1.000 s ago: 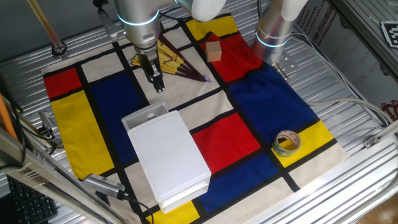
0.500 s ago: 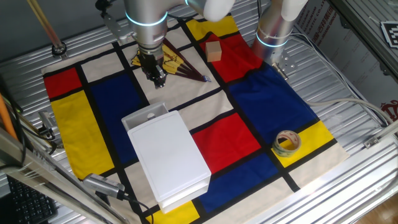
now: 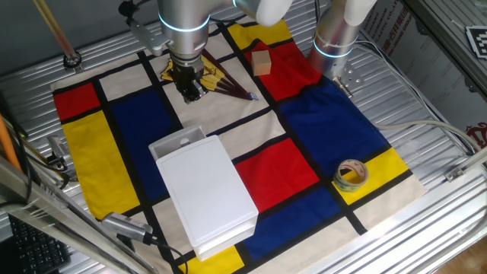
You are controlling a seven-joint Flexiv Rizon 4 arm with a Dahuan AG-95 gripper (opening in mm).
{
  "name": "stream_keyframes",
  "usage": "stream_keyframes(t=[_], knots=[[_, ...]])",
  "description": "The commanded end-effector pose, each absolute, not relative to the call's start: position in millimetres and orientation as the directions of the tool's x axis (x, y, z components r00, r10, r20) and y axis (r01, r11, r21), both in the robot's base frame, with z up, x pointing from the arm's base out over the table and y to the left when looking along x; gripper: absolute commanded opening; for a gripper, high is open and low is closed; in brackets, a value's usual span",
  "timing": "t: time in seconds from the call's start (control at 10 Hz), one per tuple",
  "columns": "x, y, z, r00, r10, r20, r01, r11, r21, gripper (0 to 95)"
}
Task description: Grasp the handle and close the drawer
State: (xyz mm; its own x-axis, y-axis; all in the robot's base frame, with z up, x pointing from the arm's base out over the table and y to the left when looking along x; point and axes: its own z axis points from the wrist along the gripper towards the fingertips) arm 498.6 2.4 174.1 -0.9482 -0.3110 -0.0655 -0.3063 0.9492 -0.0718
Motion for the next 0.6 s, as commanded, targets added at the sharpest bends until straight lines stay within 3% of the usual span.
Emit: stream_keyframes(t=[0.1, 0.6], knots=[[497.7, 2.5, 175.6, -0.949, -0.31, -0.055, -0.306, 0.95, -0.07, 0.0], [496.6, 2.7, 177.6, -0.948, -0.308, -0.074, -0.307, 0.951, -0.029, 0.0]])
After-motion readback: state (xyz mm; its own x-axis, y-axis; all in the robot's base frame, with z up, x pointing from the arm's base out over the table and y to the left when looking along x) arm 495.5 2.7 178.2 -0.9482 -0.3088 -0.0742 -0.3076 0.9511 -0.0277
